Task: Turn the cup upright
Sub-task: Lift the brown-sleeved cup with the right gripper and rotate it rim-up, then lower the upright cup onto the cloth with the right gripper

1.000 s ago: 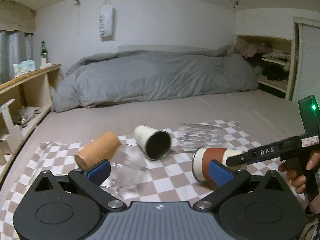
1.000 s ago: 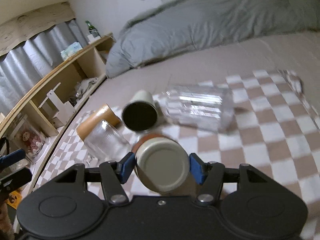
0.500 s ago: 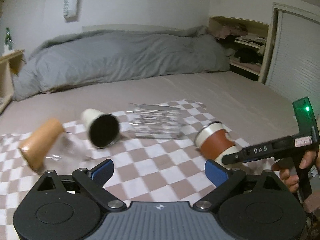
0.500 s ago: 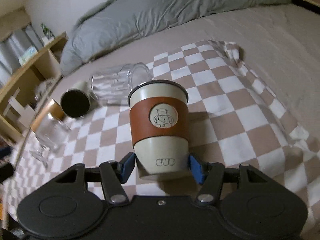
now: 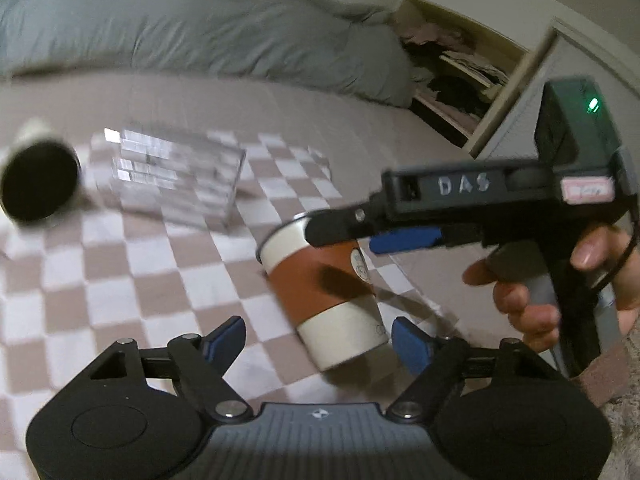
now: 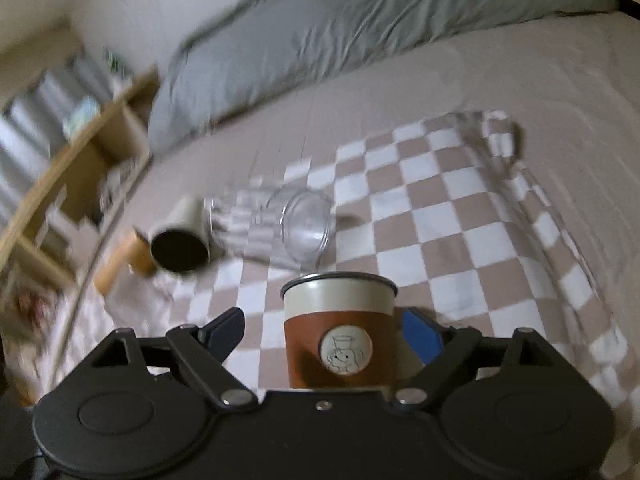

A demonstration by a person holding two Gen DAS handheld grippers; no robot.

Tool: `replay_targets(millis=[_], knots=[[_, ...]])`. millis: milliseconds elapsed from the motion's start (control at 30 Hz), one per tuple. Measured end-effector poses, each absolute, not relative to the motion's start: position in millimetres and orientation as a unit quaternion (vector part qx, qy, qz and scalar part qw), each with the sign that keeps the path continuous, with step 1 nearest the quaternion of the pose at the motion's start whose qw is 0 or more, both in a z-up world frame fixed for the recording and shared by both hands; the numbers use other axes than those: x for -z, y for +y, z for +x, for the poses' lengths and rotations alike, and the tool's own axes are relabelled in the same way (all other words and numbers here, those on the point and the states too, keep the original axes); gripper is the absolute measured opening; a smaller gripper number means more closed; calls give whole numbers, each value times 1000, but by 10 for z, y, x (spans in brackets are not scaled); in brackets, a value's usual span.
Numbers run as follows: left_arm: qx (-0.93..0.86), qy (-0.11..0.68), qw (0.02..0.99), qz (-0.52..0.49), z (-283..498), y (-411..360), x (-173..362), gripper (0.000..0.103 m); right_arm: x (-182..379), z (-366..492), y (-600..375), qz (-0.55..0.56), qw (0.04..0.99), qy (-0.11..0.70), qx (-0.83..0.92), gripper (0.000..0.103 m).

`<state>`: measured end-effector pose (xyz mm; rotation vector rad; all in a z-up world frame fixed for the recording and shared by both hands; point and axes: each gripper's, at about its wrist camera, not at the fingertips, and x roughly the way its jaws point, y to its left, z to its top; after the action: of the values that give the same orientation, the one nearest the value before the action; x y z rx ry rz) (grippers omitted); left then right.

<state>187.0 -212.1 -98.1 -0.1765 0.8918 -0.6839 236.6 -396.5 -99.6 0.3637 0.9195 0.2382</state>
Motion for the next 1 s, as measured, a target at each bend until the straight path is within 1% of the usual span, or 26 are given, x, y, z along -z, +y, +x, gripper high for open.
replay_targets(millis=[133, 200, 300, 333, 367, 400, 433, 467, 633, 767, 800, 833, 867, 900, 933, 1000], knots=[[315, 446, 828, -129, 2016, -2204, 1113, 80, 899, 2631, -3830, 113, 861, 484, -109, 86], [315, 457, 818, -151, 2074, -2254, 1178, 80, 897, 2750, -3785, 99, 851, 505, -100, 86], [312, 469, 812, -154, 2125, -2345, 1229, 80, 942, 2859, -3727, 86, 837, 532, -96, 86], [311, 473, 810, -153, 2139, -2376, 1258, 77, 965, 2885, -3700, 77, 833, 539, -95, 86], [311, 478, 808, -151, 2157, -2408, 1289, 72, 985, 2902, -3682, 71, 831, 544, -95, 86], [314, 483, 804, -151, 2173, -2417, 1322, 70, 1005, 2916, -3666, 66, 828, 549, -95, 86], [322, 485, 798, -158, 2187, -2428, 1336, 66, 1028, 2933, -3648, 62, 826, 552, -94, 83], [324, 484, 797, -159, 2192, -2432, 1335, 66, 1046, 2945, -3638, 60, 826, 553, -90, 81], [338, 474, 800, -148, 2198, -2426, 1326, 65, 1064, 2928, -3665, 65, 835, 540, -82, 78], [351, 430, 826, -95, 2148, -2467, 1298, 65, 925, 2713, -3667, 63, 858, 501, -94, 75], [350, 417, 835, -81, 2130, -2476, 1295, 65, 876, 2648, -3671, 64, 864, 489, -96, 71], [353, 405, 840, -71, 2128, -2486, 1308, 65, 822, 2580, -3676, 67, 870, 478, -97, 61], [357, 392, 846, -61, 2128, -2487, 1316, 65, 769, 2510, -3673, 67, 876, 468, -95, 57], [358, 377, 853, -46, 2114, -2496, 1333, 65, 717, 2425, -3660, 58, 883, 456, -93, 45], [358, 359, 862, -27, 2100, -2525, 1330, 62, 685, 2367, -3650, 53, 887, 448, -97, 35], [372, 315, 873, 19, 2035, -2566, 1362, 61, 669, 2255, -3646, 64, 887, 445, -110, 34]])
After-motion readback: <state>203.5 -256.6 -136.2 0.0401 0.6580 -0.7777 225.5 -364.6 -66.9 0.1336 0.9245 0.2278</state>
